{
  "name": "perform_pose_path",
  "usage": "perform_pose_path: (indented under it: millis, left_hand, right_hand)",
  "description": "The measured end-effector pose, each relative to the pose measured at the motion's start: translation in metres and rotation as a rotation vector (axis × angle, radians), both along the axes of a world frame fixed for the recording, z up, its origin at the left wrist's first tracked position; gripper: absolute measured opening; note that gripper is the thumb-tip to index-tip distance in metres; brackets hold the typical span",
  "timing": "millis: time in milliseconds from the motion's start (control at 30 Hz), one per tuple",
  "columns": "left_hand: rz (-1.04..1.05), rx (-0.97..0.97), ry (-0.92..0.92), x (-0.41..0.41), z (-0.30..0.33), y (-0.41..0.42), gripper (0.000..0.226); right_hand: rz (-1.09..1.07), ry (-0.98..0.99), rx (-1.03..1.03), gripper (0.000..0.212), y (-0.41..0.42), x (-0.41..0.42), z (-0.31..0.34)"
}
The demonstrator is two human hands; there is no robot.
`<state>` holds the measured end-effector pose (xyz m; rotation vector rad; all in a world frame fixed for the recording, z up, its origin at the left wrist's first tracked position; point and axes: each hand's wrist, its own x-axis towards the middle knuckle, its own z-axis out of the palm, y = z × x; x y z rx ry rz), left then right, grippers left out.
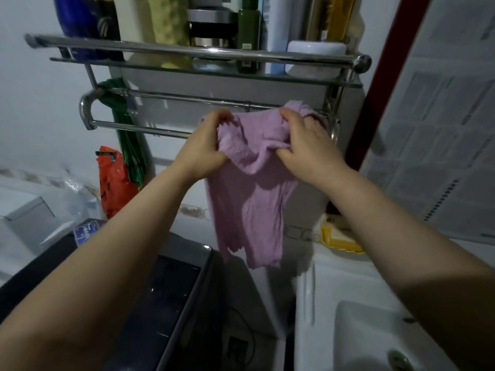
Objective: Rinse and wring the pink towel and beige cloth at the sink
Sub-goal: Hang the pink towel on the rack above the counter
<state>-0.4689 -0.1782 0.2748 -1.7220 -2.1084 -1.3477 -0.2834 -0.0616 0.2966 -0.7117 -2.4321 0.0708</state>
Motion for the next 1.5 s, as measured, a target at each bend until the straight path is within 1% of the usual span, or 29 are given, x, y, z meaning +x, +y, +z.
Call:
perform_pose_path:
  millis: [67, 133, 200, 233, 267, 300, 367, 400, 433, 500, 533, 567, 600, 667, 700, 733, 800, 833, 867, 900, 933, 1000, 1067, 1133, 1200, 1267, 1333, 1433, 1500]
  left_hand:
    - [0.061, -0.168, 0.08, -0.012, 0.012, 0.014, 0.063]
    - [0.099, -0.361, 0.068, -0.023, 0.025, 0.027, 0.066]
    - [0.115, -0.419, -0.022, -0.032, 0.038, 0.037, 0.064]
    - [0.13, -0.43, -0.059, -0.035, 0.044, 0.04, 0.062]
    - [0.15, -0.453, -0.057, -0.038, 0.048, 0.043, 0.058]
    - [0.177, -0.493, -0.012, -0.041, 0.051, 0.046, 0.053]
    - [0.202, -0.621, 0.08, -0.043, 0.055, 0.05, 0.043]
    - [0.188, -0.688, 0.077, -0.043, 0.056, 0.051, 0.038]
    - [0.163, -0.742, 0.04, -0.041, 0.059, 0.051, 0.034]
    - [0.097, -0.767, -0.101, -0.042, 0.063, 0.052, 0.018]
    - [0.068, -0.754, -0.192, -0.044, 0.064, 0.051, 0.01]
    - [0.052, -0.727, -0.281, -0.046, 0.065, 0.05, 0.012]
    - [0.045, -0.69, -0.362, -0.05, 0.065, 0.05, 0.014]
    - [0.067, -0.583, -0.46, -0.055, 0.061, 0.052, 0.014]
    - [0.097, -0.492, -0.457, -0.055, 0.057, 0.052, 0.019]
    - [0.147, -0.382, -0.4, -0.054, 0.051, 0.051, 0.023]
    - [0.332, -0.078, -0.165, -0.049, 0.031, 0.044, 0.029]
    - [0.418, 0.106, -0.074, -0.045, 0.019, 0.038, 0.029]
    - [0.474, 0.278, -0.044, -0.042, 0.005, 0.031, 0.026]
    - [0.507, 0.409, -0.081, -0.038, -0.008, 0.026, 0.023]
    - [0.522, 0.481, -0.156, -0.035, -0.022, 0.022, 0.021]
    - [0.514, 0.478, -0.353, -0.031, -0.045, 0.018, 0.021]
    - [0.495, 0.409, -0.506, -0.029, -0.059, 0.018, 0.026]
    - [0.473, 0.346, -0.525, -0.03, -0.061, 0.018, 0.031]
    - [0.454, 0.333, -0.511, -0.033, -0.057, 0.013, 0.029]
    - [0.439, 0.353, -0.536, -0.037, -0.05, 0.006, 0.021]
    - [0.387, 0.378, -0.649, -0.041, -0.039, -0.001, 0.019]
    - [0.33, 0.412, -0.842, -0.049, -0.013, -0.003, 0.019]
    - [0.306, 0.351, -0.958, -0.055, 0.005, -0.001, 0.01]
  right_hand:
    - [-0.126, -0.105, 0.007, 0.055, 0.011, -0.018, 0.007]
    - [-0.209, -0.184, -0.033, 0.053, 0.022, -0.029, 0.016]
    - [-0.244, -0.274, -0.089, 0.056, 0.028, -0.037, 0.027]
    - [-0.245, -0.364, -0.116, 0.057, 0.03, -0.041, 0.032]
    - [-0.236, -0.459, -0.152, 0.057, 0.03, -0.044, 0.036]
    - [-0.229, -0.523, -0.195, 0.056, 0.03, -0.046, 0.04]
    - [-0.242, -0.51, -0.281, 0.048, 0.032, -0.05, 0.045]
    - [-0.256, -0.467, -0.316, 0.042, 0.034, -0.052, 0.046]
    - [-0.273, -0.435, -0.341, 0.037, 0.035, -0.053, 0.046]
    - [-0.294, -0.419, -0.356, 0.03, 0.037, -0.054, 0.041]
    - [-0.295, -0.408, -0.332, 0.027, 0.038, -0.054, 0.036]
    - [-0.285, -0.368, -0.294, 0.025, 0.04, -0.054, 0.032]
    - [-0.261, -0.298, -0.261, 0.026, 0.04, -0.053, 0.028]
    - [-0.172, -0.109, -0.186, 0.028, 0.032, -0.045, 0.02]
    - [-0.126, -0.008, -0.115, 0.026, 0.027, -0.039, 0.015]
    - [-0.101, 0.078, -0.015, 0.024, 0.019, -0.032, 0.009]
    - [-0.112, 0.175, 0.178, 0.023, 0.006, -0.016, -0.006]
    - [-0.137, 0.177, 0.224, 0.026, 0.002, -0.008, -0.016]
    - [-0.167, 0.149, 0.245, 0.03, -0.001, -0.001, -0.025]
    - [-0.198, 0.107, 0.249, 0.034, -0.003, 0.006, -0.035]
    - [-0.225, 0.072, 0.228, 0.037, -0.002, 0.011, -0.045]
    - [-0.241, 0.076, 0.115, 0.035, 0.0, 0.015, -0.059]
    - [-0.196, 0.213, -0.088, 0.027, 0.002, 0.012, -0.067]
    - [-0.137, 0.401, -0.257, 0.02, 0.001, 0.009, -0.072]
    - [-0.116, 0.507, -0.303, 0.015, -0.004, 0.011, -0.07]
    - [-0.102, 0.527, -0.285, 0.006, -0.006, 0.016, -0.062]
    - [-0.119, 0.496, -0.147, 0.013, -0.006, 0.02, -0.048]
    - [-0.24, 0.355, 0.134, 0.023, 0.002, 0.018, -0.017]
    - [-0.323, 0.205, 0.175, 0.026, 0.012, 0.015, 0.002]
